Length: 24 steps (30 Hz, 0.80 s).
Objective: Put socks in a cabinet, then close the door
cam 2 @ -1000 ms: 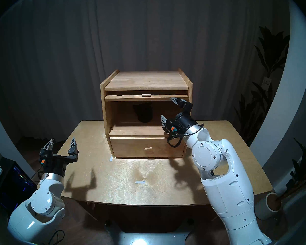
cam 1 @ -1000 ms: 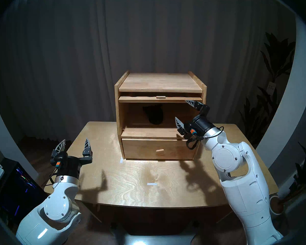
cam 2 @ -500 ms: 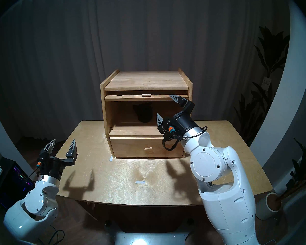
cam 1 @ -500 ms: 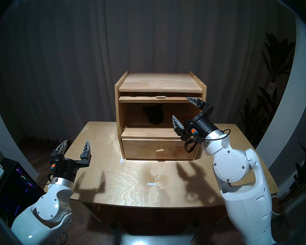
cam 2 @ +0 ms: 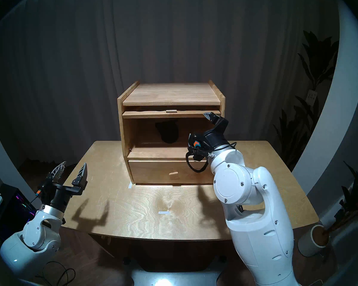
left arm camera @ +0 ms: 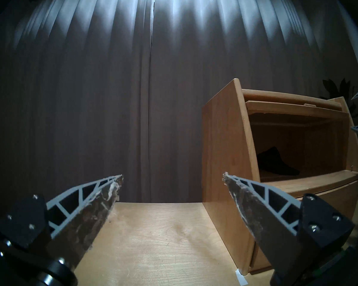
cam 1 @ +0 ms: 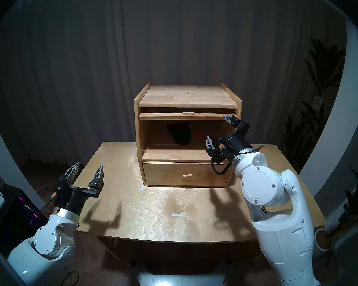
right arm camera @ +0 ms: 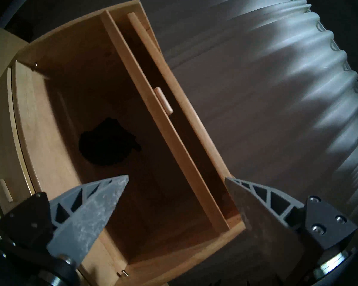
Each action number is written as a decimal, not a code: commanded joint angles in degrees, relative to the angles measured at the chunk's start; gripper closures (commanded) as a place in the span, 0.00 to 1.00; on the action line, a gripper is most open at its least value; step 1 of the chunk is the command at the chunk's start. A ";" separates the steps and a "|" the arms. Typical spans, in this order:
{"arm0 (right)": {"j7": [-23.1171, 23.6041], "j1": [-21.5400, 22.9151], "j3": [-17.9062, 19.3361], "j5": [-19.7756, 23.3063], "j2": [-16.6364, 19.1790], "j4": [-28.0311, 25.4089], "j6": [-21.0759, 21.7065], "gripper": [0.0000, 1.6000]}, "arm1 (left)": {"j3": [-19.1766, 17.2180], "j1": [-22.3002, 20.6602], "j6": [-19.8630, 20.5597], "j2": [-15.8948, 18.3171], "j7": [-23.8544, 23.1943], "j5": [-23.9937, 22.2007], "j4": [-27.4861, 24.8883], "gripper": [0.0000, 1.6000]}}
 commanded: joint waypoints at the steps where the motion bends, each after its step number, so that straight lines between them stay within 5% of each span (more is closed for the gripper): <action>1: -1.02 6.59 -1.29 -3.19 -1.28 1.51 -1.17 0.00 | -0.19 -1.80 0.99 -0.62 1.90 0.27 -1.22 0.00; 24: -0.86 11.69 -1.87 -5.30 -1.30 9.44 -1.00 0.00 | 1.88 -4.61 4.64 -1.69 6.40 4.26 -1.23 0.00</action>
